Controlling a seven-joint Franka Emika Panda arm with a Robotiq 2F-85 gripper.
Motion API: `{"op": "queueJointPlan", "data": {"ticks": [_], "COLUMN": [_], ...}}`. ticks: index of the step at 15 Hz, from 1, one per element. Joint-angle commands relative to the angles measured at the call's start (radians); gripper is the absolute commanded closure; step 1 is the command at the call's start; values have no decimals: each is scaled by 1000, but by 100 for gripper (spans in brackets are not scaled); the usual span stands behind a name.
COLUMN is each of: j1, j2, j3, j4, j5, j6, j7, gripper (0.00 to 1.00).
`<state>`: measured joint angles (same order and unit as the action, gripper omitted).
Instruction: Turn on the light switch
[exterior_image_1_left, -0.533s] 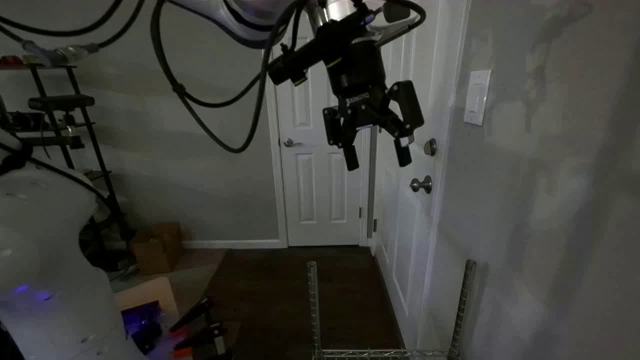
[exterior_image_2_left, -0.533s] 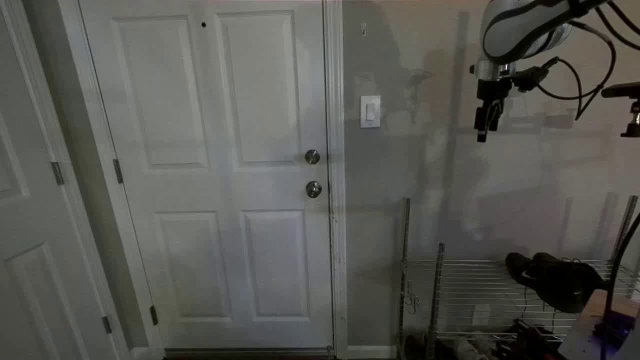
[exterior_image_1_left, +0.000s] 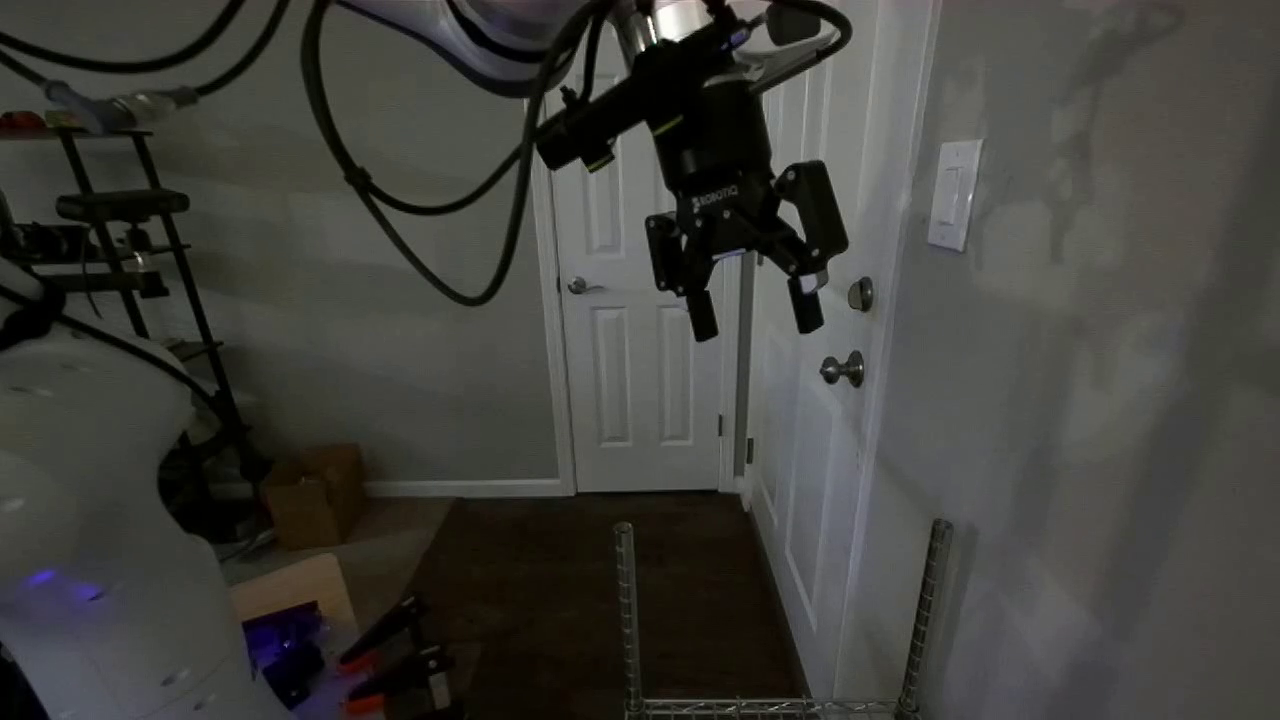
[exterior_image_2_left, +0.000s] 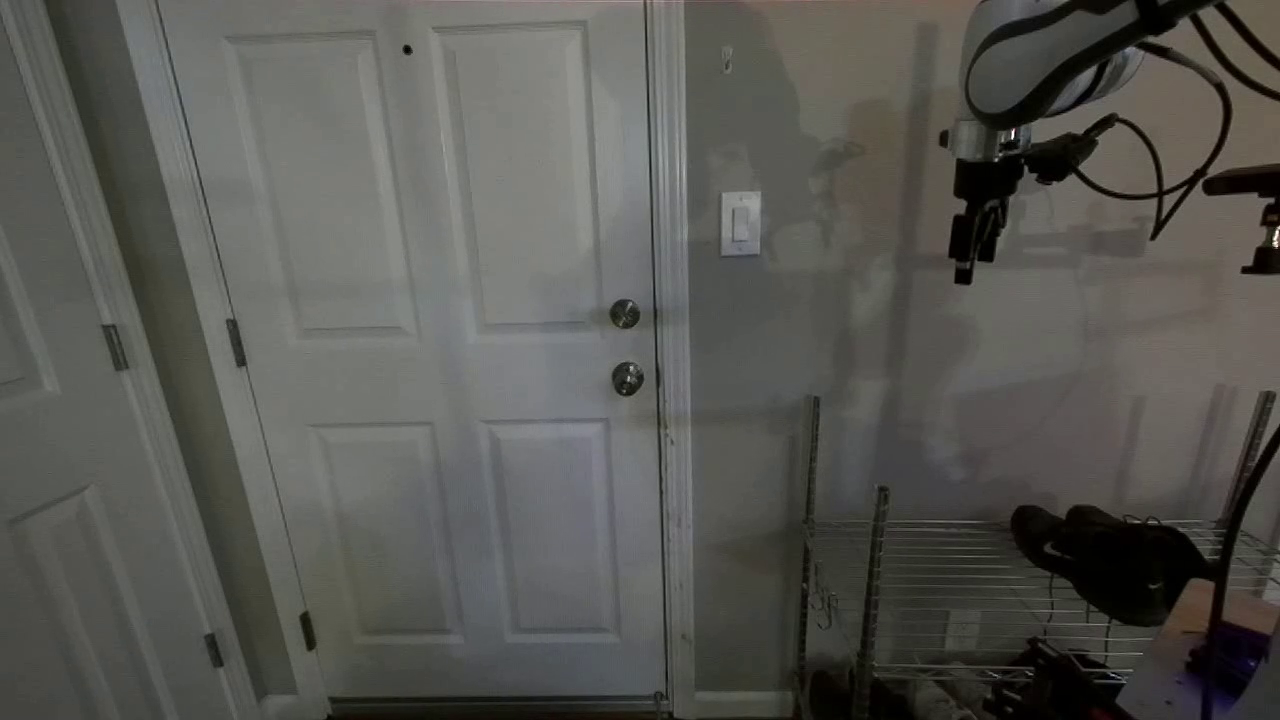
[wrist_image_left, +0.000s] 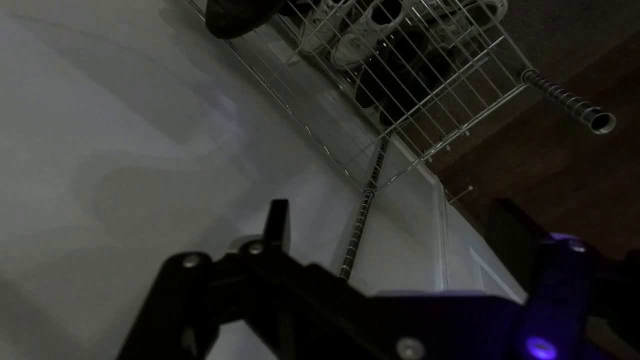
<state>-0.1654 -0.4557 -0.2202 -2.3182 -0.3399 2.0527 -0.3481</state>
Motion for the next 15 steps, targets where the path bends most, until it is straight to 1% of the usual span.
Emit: {"op": "queueJointPlan", "data": {"ticks": [1, 10, 15], "j1": [0, 0, 13], "j2": [0, 0, 61], "j3": [1, 1, 5], "j4": [2, 2, 46], "j5": [1, 1, 6], "j6": [-3, -3, 48], "j7": [-1, -1, 9], "gripper": [0, 0, 0]}}
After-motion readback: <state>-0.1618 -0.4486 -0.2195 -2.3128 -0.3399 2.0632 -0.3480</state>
